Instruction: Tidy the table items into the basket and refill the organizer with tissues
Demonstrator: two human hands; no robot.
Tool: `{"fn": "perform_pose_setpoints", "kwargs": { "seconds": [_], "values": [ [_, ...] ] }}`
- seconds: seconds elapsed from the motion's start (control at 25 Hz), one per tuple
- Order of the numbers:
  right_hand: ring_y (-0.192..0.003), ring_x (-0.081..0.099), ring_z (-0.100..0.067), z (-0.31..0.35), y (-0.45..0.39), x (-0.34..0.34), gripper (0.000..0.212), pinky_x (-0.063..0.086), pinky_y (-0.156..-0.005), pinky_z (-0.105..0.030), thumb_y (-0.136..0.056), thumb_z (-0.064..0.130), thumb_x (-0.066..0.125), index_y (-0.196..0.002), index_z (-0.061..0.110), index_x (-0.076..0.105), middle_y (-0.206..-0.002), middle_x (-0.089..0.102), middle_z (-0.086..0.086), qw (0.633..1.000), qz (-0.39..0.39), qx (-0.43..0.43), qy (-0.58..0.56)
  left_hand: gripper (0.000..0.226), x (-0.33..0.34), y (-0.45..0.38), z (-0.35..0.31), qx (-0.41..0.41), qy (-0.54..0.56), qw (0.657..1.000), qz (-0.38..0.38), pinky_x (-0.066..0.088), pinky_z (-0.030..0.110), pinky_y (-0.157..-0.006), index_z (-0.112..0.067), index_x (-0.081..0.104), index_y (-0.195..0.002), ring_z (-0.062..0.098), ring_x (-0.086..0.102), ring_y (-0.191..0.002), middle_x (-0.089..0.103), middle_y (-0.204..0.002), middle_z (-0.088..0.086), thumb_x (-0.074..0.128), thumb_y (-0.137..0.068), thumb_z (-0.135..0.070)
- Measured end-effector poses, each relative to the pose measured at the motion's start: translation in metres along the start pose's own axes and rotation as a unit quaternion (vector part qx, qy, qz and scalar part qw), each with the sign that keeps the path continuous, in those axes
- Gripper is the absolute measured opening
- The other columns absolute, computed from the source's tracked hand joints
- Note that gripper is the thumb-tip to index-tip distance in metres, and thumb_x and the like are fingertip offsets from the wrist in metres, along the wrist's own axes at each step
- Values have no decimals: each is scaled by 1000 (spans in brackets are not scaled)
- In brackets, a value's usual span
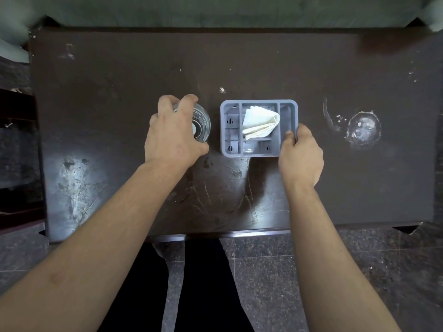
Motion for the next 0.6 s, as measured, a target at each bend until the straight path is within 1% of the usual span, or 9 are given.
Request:
{"fn": "perform_pose_setpoints", "kwargs": {
  "seconds": [0.08, 0.16, 0.28, 0.32, 0.36, 0.44, 0.52, 0.56, 0.6],
  "values": [
    [-76, 49, -29, -3, 2, 0, 18, 35, -66, -31, -99, 26, 36, -97, 16, 52, -94, 67, -11, 1000, 2, 2, -2, 86, 1, 1, 0, 1, -2, 1000, 1, 46, 43, -84, -30, 36, -136, 37, 49, -109, 35, -135, 7, 79, -62, -23],
    [-77, 50, -30, -4, 3, 0, 21, 36, -66, -32, -98, 27, 37, -103, 16, 54, -93, 66, -11, 1000, 5, 6, 2, 90, 3, 2, 0, 9, -7, 1000, 5, 46, 44, -84, -31, 32, -138, 37, 49, -111, 33, -137, 7, 79, -62, -25],
    [-82, 54, -29, 1, 7, -8, 27, 36, -68, -31, -91, 27, 42, -114, 25, 57, -88, 62, -2, 999, 21, 32, -6, 103, 0, 5, 5, 37, -10, 999, 18, 44, 49, -94, -34, 17, -144, 36, 42, -124, 27, -147, 5, 80, -63, -36],
    [-86, 55, -27, 4, 9, -12, 33, 38, -71, -31, -88, 27, 45, -119, 30, 57, -91, 61, 1, 998, 31, 44, -16, 107, -4, 6, 6, 51, -15, 998, 20, 42, 51, -98, -34, 13, -145, 34, 36, -130, 24, -150, 5, 80, -62, -40],
    [-93, 56, -26, 7, 12, -18, 40, 40, -77, -32, -86, 28, 47, -126, 31, 54, -98, 63, 2, 997, 35, 58, -27, 109, -9, 8, 8, 66, -23, 997, 20, 39, 53, -101, -34, 10, -146, 32, 31, -135, 22, -152, 5, 80, -62, -43],
    [-110, 56, -27, 13, 20, -27, 47, 41, -90, -38, -84, 29, 49, -131, 30, 51, -117, 65, 1, 997, 13, 71, -31, 108, -23, 16, 15, 83, -42, 996, 17, 34, 53, -105, -31, 10, -147, 29, 23, -141, 20, -154, 4, 77, -64, -47],
    [-110, 56, -31, 26, 33, -33, 41, 40, -89, -39, -82, 25, 51, -122, 24, 57, -114, 66, -4, 999, -31, 30, -12, 101, -37, 25, 23, 94, -51, 994, 8, 31, 52, -108, -27, 15, -148, 27, 21, -142, 21, -154, 3, 73, -68, -50],
    [-109, 55, -32, 35, 41, -34, 38, 41, -87, -39, -81, 23, 52, -118, 22, 58, -111, 66, -6, 999, -50, -8, 0, 96, -45, 30, 26, 101, -54, 993, 6, 30, 52, -109, -24, 17, -147, 27, 20, -143, 23, -154, 3, 70, -71, -50],
    [-110, 54, -32, 45, 50, -35, 38, 42, -86, -39, -81, 22, 52, -118, 21, 58, -112, 65, -7, 997, -56, -53, 6, 92, -52, 35, 27, 112, -51, 992, 4, 28, 52, -110, -21, 20, -147, 26, 20, -143, 25, -154, 3, 67, -74, -50]
  ]
}}
Point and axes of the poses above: each hand's wrist, its own y-axis away from the middle knuckle, its own x-axis out of the palm, z = x × y, the point moved 2 cm from there along -y, towards the middle knuckle
